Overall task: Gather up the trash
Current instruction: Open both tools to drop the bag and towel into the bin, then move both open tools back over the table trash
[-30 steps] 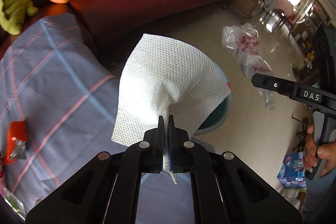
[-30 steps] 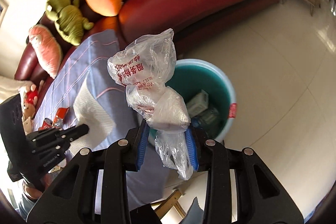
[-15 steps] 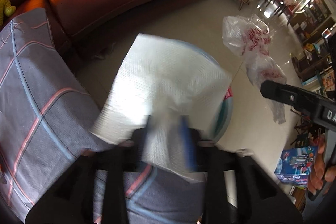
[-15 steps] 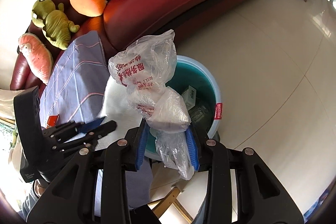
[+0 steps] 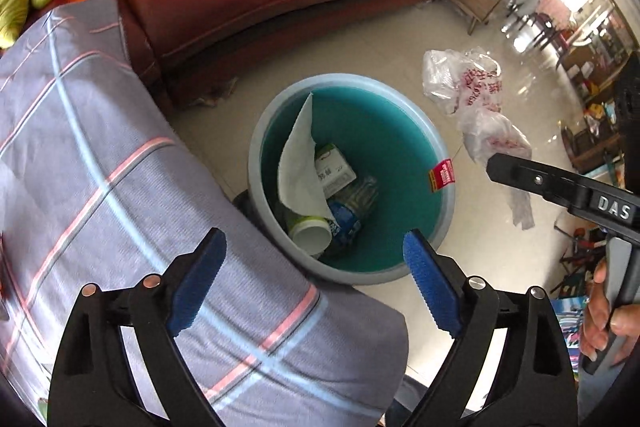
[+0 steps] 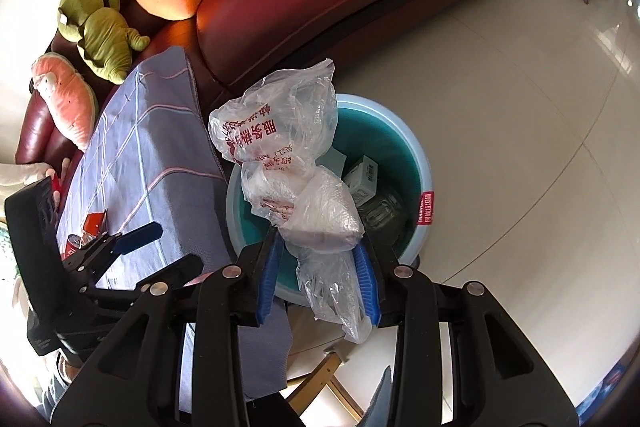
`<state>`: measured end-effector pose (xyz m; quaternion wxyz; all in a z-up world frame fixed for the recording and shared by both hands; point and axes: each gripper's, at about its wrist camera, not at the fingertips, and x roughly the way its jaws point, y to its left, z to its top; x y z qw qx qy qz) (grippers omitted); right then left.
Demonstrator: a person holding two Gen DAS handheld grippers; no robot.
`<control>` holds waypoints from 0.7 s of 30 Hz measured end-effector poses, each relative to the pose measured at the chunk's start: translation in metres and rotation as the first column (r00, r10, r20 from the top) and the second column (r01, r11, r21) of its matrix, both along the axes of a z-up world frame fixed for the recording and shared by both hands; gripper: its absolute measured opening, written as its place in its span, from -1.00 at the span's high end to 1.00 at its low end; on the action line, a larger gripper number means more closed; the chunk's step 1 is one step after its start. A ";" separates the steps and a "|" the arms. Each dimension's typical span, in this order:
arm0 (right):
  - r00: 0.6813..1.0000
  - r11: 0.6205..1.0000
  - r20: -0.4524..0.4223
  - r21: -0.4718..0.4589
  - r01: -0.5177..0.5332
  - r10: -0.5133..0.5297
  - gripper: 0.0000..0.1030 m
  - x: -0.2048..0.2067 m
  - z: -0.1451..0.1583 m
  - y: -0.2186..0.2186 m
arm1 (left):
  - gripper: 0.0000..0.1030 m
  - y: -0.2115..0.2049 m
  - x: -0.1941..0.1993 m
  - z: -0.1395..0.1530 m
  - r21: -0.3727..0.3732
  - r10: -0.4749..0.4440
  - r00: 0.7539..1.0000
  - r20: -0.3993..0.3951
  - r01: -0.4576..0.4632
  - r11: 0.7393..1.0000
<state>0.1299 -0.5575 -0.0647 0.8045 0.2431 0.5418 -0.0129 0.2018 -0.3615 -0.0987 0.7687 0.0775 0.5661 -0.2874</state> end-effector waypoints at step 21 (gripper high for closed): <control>0.998 0.995 -0.041 -0.080 -0.060 0.057 -0.51 0.010 0.006 0.040 | -0.83 0.063 -0.021 0.019 -0.030 0.088 0.996 -0.003 -0.088 0.996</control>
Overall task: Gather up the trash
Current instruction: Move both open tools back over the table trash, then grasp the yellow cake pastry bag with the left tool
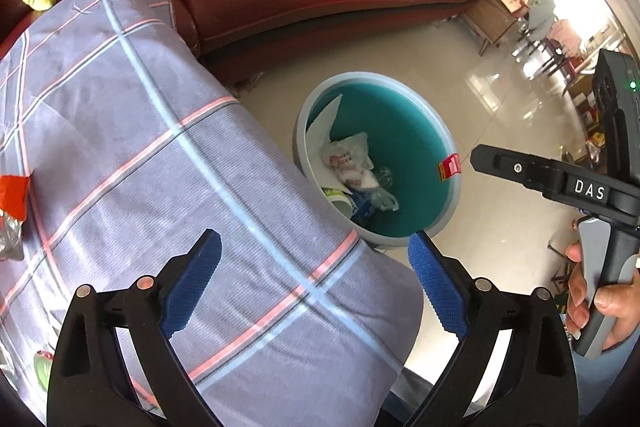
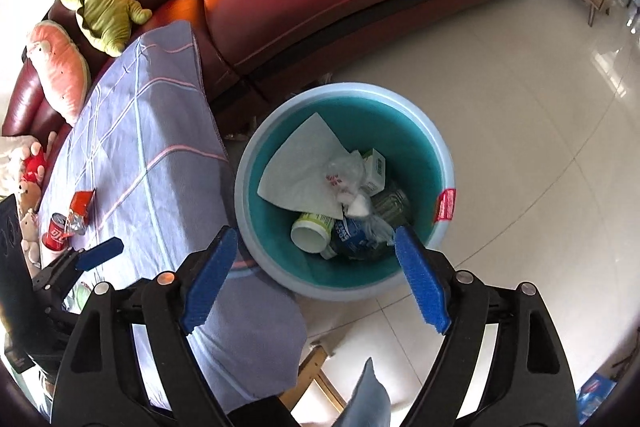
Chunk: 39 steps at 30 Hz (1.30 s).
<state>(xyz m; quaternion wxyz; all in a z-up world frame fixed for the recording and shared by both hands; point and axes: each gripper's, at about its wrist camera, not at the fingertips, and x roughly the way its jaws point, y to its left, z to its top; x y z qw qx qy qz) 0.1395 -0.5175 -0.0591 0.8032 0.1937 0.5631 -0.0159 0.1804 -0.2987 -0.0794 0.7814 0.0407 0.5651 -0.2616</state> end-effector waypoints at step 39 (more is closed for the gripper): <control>0.953 0.954 0.043 -0.041 -0.298 0.300 -0.63 -0.072 0.055 0.236 | -0.92 0.278 -0.120 0.044 -0.059 0.288 0.949 0.131 -0.283 0.957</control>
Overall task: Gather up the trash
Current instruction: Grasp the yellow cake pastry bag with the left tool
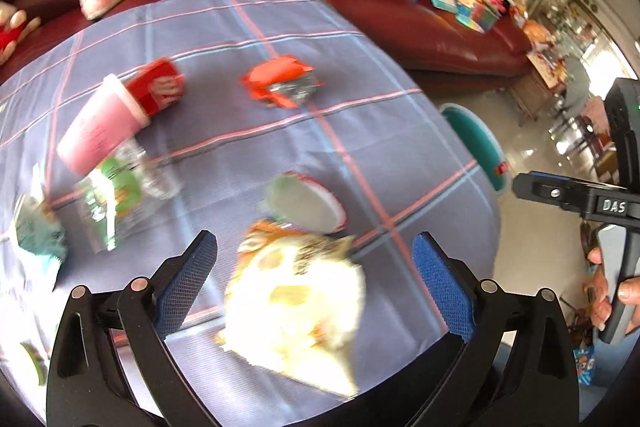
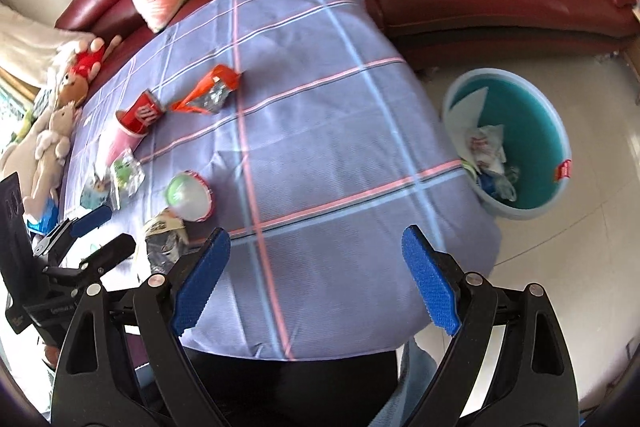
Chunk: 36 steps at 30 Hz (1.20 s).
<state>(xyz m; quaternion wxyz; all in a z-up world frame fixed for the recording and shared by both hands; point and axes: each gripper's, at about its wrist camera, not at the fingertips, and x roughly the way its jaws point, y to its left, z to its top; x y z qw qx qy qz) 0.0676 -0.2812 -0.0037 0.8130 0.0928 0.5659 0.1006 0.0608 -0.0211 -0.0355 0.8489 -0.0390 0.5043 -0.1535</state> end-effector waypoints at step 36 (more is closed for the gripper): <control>0.987 0.990 -0.075 0.001 -0.140 0.139 -0.63 0.051 -0.037 0.068 | -0.31 0.061 0.000 -0.007 -0.020 0.086 0.996 0.035 -0.086 0.996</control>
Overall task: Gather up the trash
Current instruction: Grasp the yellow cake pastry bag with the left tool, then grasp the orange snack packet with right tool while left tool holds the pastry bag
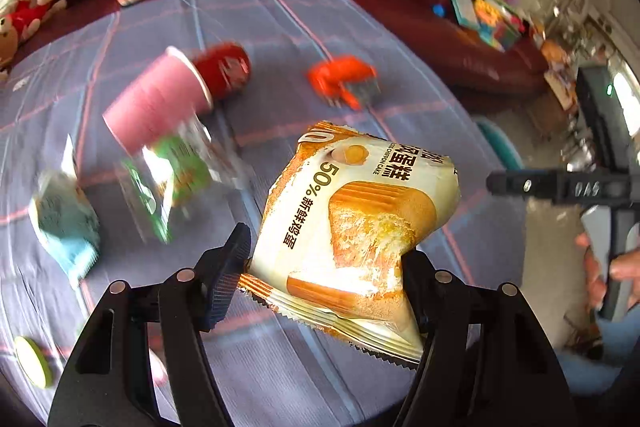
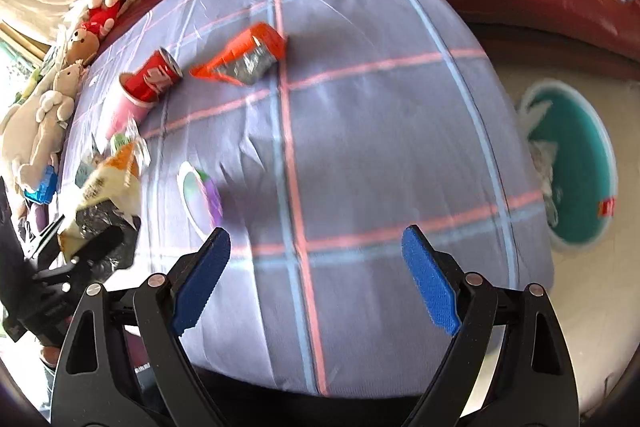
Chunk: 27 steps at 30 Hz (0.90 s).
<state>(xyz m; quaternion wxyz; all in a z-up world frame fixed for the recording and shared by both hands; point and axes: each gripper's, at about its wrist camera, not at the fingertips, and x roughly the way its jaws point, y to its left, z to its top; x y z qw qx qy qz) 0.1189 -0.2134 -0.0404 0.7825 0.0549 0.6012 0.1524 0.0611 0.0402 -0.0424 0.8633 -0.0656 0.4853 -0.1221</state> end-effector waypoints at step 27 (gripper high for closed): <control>0.994 0.993 -0.056 0.079 -0.091 0.095 -0.16 0.158 -0.053 0.104 | -0.33 0.068 0.119 0.033 -0.029 0.188 0.981 0.050 -0.187 0.982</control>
